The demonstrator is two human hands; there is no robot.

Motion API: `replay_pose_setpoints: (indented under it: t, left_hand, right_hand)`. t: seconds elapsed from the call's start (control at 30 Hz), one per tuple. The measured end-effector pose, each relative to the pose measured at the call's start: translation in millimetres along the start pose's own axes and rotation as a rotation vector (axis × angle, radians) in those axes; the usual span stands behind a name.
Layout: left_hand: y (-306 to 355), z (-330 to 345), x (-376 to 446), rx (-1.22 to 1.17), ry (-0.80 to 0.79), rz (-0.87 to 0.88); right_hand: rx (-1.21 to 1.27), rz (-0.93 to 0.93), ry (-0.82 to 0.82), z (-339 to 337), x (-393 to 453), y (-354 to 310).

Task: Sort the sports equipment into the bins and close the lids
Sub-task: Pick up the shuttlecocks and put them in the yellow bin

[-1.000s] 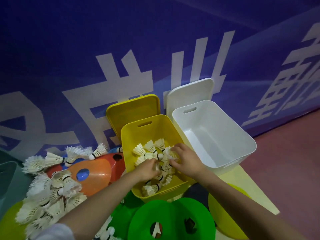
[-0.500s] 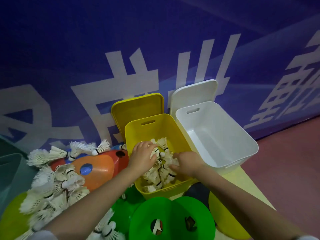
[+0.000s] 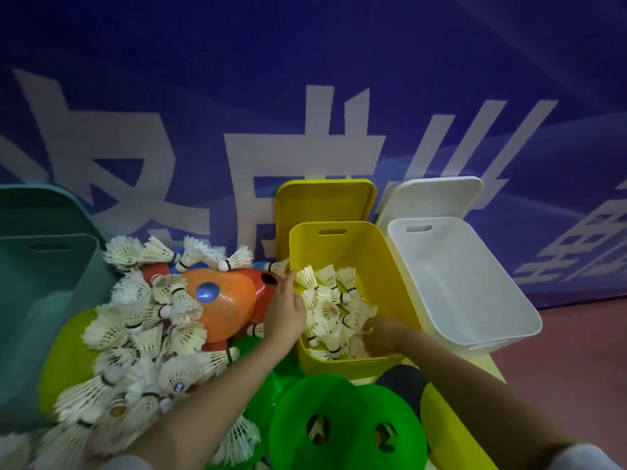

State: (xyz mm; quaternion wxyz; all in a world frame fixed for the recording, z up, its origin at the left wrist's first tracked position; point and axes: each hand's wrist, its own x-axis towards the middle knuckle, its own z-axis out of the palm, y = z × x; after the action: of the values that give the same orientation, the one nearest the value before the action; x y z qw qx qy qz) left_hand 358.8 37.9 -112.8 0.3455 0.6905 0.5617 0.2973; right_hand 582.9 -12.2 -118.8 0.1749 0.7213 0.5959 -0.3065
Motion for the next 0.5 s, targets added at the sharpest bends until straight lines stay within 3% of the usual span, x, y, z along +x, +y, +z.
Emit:
replay_pose_setpoints:
  t: [0.1, 0.3, 0.5]
  left_hand:
    - [-3.3, -0.8, 0.8, -0.019, -0.006, 0.002]
    - [-1.6, -36.3, 0.7, -0.115, -0.086, 0.057]
    - [-35.3, -131.8, -19.4, 0.043, 0.022, 0.095]
  right_hand:
    - [0.200, -0.028, 0.169, -6.6, -8.5, -0.9]
    - [0.611, -0.254, 0.489, -27.3, -46.9, -46.2]
    - [0.822, -0.521, 0.513, -33.6, -74.0, -151.0]
